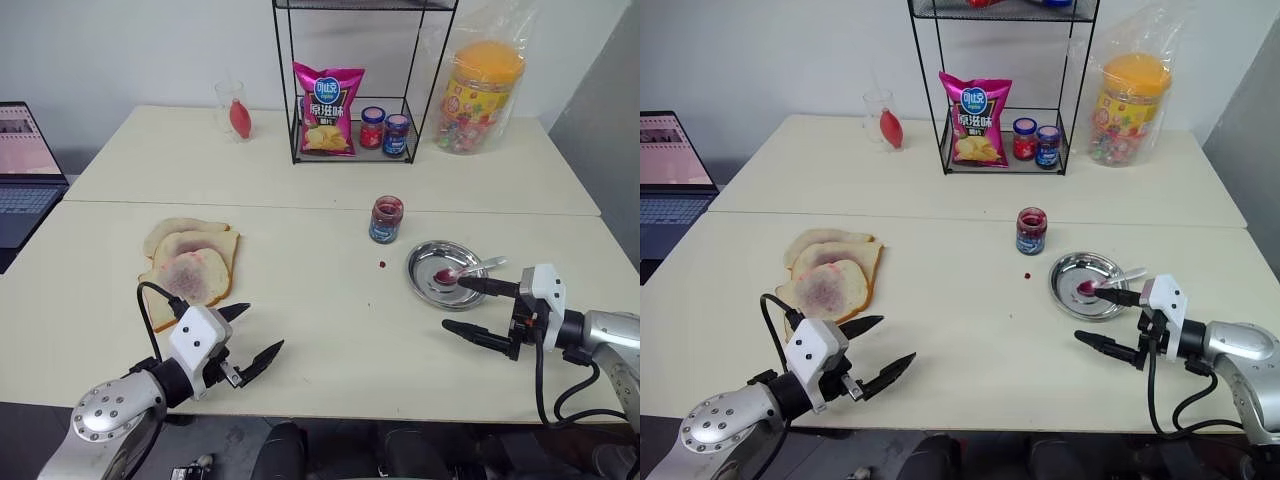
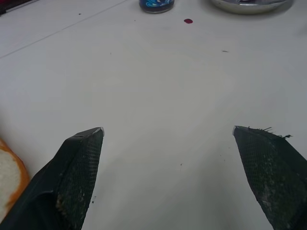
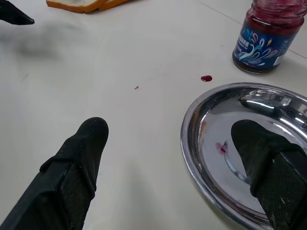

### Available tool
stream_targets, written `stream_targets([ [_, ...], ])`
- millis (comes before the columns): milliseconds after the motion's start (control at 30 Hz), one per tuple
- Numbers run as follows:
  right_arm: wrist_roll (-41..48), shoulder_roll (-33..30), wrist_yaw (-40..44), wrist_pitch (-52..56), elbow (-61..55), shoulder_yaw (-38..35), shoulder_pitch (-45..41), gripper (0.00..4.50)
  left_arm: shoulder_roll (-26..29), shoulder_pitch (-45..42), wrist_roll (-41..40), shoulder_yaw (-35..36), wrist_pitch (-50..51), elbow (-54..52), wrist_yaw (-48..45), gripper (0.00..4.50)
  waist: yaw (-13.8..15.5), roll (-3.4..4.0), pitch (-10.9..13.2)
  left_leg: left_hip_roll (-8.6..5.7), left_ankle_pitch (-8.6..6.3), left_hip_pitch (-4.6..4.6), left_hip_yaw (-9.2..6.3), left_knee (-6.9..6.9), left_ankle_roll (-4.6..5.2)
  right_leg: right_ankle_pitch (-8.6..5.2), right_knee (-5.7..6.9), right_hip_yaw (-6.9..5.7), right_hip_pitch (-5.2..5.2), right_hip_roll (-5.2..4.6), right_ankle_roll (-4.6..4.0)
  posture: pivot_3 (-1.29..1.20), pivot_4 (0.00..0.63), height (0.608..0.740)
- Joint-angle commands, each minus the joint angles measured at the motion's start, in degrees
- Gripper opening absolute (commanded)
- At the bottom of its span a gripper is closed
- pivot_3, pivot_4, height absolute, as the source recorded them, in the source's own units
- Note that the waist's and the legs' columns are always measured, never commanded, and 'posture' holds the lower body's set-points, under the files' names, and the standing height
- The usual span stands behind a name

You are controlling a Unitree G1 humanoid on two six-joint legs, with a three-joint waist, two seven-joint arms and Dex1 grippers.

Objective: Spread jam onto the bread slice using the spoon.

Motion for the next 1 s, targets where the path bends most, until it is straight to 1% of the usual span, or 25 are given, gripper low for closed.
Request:
stream_targets([
  [33,-0.62,0.12,0.31,-2.79,-1.82,-1.25,2.72,4.47,0.5,-0.24,0.68,0.1,-0.95,-0.47,-0.24,4.5,0.02,0.0,0.0,0.0,0.0,0.0,0.01,0.01,0.0,0.0,0.0,0.01,0.0,0.0,0.0,0.0,0.15,0.74],
  [167,-0.23,1.1,-0.95,-3.3,-2.59,-1.51,3.73,4.47,0.8,-0.53,1.18,0.08,-0.77,-0.16,-0.56,4.5,0.03,-0.01,-0.01,0.0,0.0,0.0,0.01,0.0,0.0,0.0,0.0,0.01,0.0,0.0,0.0,0.0,0.15,0.74],
  [333,-0.84,1.54,-1.79,-3.63,-3.01,-0.88,4.08,4.47,1.29,-1.08,4.53,-0.49,-2.07,0.46,0.28,4.5,-0.01,-0.01,-0.01,0.0,0.0,0.02,0.02,0.01,0.0,0.0,0.01,0.03,0.0,0.0,0.0,0.0,0.15,0.74],
  [467,-1.12,2.41,-2.77,-4.11,-3.11,-0.42,3.78,4.47,2.22,-0.75,4.39,-0.65,-3.98,0.26,-2.13,4.5,0.02,-0.01,-0.01,0.0,0.0,0.01,0.03,0.01,0.0,0.0,0.0,0.02,0.0,0.0,0.0,0.0,0.15,0.74],
  [600,-0.91,3.32,-3.75,-3.32,-4.48,0.4,2.68,4.47,1.87,-0.03,-0.3,2.34,-6.34,1.49,-6.07,4.5,-0.01,0.0,0.0,0.02,0.0,0.02,0.03,-0.02,-0.01,-0.01,0.0,0.02,-0.01,0.0,-0.02,0.0,0.15,0.74],
  [667,-0.69,3.45,-4.07,-2.81,-5.11,0.75,2.05,4.47,1.01,-0.23,-0.79,3.84,-9.21,2.36,-6.38,4.5,-0.01,0.0,0.0,0.04,0.0,0.02,0.03,-0.02,-0.01,-0.02,0.0,0.01,-0.01,0.0,-0.03,0.0,0.15,0.74],
  [833,-0.39,3.62,-4.45,-1.71,-5.69,1.74,0.13,4.47,-2.49,-1.22,-2.86,8.47,-10.85,3.94,-3.02,4.5,0.03,0.0,0.0,0.02,0.0,0.02,0.04,0.01,-0.01,-0.01,0.0,0.03,0.0,-0.01,-0.02,0.0,0.15,0.74],
  [933,0.27,4.13,-4.51,-0.3,-6.5,3.14,-2.56,4.47,-4.42,-2.26,-7.85,15.4,-8.06,7.13,0.22,4.5,-0.03,0.0,0.0,0.02,0.0,0.01,0.03,0.0,0.0,-0.01,0.0,0.02,-0.01,0.0,-0.01,0.0,0.15,0.74],
  [1000,0.33,4.6,-4.33,0.26,-6.55,4.26,-4.79,4.47,-4.88,-3.55,-10.01,18.35,-6.54,8.7,2.22,4.5,-0.08,0.0,0.0,0.04,0.0,0.02,0.01,0.0,0.0,0.0,0.02,-0.01,-0.01,0.02,-0.01,0.0,0.15,0.74],
])
